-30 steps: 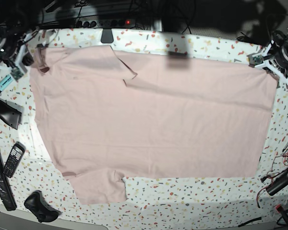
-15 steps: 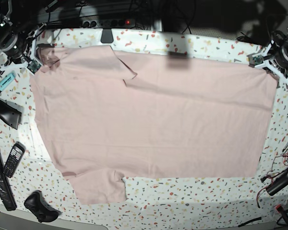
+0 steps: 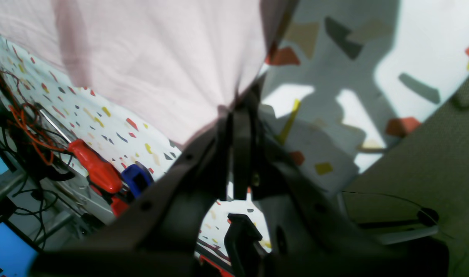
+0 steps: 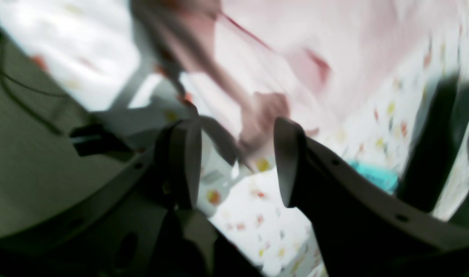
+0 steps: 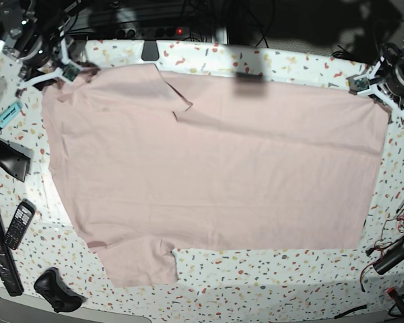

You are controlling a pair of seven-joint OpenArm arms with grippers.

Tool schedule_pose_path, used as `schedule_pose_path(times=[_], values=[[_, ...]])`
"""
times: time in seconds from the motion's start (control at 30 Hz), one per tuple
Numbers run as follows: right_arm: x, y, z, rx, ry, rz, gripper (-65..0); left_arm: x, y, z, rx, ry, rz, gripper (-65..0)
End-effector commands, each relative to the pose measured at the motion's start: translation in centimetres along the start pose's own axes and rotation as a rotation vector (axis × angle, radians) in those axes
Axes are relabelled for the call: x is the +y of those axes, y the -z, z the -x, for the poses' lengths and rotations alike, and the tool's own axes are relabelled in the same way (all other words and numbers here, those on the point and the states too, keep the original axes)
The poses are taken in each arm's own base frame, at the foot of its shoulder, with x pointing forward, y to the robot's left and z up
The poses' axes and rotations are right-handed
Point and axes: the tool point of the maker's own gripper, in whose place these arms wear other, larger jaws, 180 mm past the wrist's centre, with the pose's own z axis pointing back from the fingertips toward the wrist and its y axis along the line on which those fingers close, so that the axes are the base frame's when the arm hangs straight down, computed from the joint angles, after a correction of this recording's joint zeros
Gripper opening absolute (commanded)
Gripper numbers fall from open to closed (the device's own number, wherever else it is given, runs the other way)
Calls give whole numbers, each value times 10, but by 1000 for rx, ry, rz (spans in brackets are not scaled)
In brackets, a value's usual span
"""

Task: Fold the T-shirt properly
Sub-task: 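Move the right gripper to the shirt's shoulder corner and pinch it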

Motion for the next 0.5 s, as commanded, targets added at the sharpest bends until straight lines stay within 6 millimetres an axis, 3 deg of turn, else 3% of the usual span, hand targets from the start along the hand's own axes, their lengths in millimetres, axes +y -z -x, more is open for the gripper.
schedule_pose_path(times=[0.0, 0.2, 0.47], values=[[-2, -1, -3, -6, -43, 9, -356, -9, -2, 13, 46, 30, 46, -650], [9, 10, -12, 20, -169, 9, -357, -6, -2, 17, 67, 61, 31, -650], [1, 19, 6, 97, -162, 13, -358, -6, -2, 17, 67, 61, 31, -650]])
